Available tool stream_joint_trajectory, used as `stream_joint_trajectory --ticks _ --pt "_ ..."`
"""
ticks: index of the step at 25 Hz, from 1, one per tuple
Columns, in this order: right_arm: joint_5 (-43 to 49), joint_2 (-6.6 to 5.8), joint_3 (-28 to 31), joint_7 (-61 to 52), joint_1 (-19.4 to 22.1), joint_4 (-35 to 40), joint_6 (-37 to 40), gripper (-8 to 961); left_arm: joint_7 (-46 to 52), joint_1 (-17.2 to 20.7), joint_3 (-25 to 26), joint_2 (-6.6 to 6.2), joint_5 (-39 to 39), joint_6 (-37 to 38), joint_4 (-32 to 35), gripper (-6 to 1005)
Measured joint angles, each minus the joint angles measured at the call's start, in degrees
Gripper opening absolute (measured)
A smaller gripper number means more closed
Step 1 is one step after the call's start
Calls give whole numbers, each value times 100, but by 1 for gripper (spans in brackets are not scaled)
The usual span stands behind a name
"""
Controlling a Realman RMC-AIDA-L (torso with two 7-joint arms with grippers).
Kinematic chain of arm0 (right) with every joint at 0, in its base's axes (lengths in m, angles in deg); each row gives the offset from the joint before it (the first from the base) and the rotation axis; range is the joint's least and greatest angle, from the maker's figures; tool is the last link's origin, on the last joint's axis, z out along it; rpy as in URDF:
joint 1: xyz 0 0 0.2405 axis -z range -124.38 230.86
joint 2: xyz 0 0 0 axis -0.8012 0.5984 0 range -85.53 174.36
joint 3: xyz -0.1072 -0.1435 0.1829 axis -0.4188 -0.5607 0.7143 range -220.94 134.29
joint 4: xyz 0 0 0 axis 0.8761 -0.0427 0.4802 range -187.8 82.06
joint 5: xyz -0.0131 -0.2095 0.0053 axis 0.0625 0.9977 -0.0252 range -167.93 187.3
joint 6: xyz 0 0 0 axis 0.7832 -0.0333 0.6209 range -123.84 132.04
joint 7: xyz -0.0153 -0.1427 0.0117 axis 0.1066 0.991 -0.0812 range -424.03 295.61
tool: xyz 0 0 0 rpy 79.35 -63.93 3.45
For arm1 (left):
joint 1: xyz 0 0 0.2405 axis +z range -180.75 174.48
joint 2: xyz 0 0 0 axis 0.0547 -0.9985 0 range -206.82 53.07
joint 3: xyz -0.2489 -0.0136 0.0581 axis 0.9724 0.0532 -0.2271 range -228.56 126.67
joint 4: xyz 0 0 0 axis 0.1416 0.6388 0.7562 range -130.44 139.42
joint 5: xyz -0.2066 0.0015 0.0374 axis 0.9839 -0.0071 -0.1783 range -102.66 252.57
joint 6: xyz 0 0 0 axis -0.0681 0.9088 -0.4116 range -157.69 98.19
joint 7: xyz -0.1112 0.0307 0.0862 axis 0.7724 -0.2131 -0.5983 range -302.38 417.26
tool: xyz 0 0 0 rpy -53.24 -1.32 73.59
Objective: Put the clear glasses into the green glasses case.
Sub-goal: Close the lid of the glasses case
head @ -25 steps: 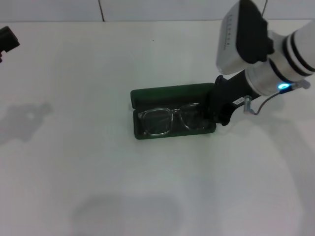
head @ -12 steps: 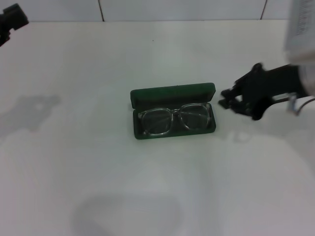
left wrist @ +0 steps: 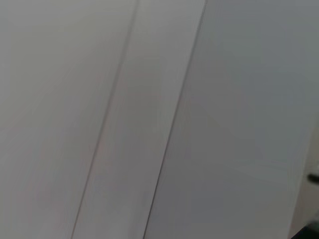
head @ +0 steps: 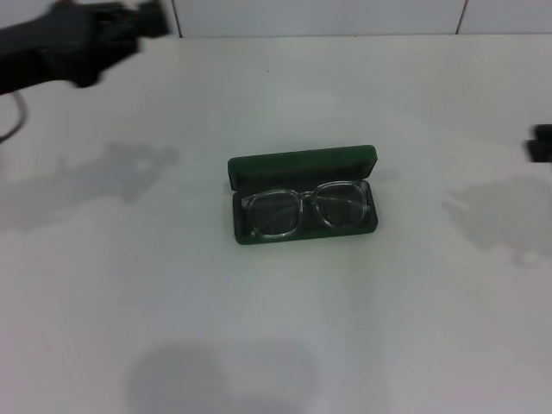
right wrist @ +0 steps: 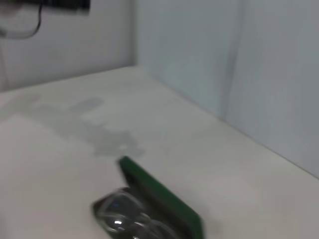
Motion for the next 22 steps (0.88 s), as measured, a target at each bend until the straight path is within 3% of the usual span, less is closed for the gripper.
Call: stream_joint_trajectory --ticks 6,9,13,17,22 --pt "-187 1 1355 450 94 -829 398 151 -46 -452 -969 475 -434 -1514 0 93" --pt "-238 -6 1865 751 83 -1303 439 151 -50 -647 -1391 586 -521 -2110 -17 91" --pt "-347 -20 2194 1078 64 -1810 450 150 -6 -989 -1907 612 -504 -2775 -290 89" --pt "-401 -23 2379 1327 58 -2171 458 150 5 -1289 -1979 602 -545 -3040 -752 86" --pt "-447 -38 2397 1472 7 -2445 486 150 -26 -1242 -1989 618 -569 -3079 -776 85"
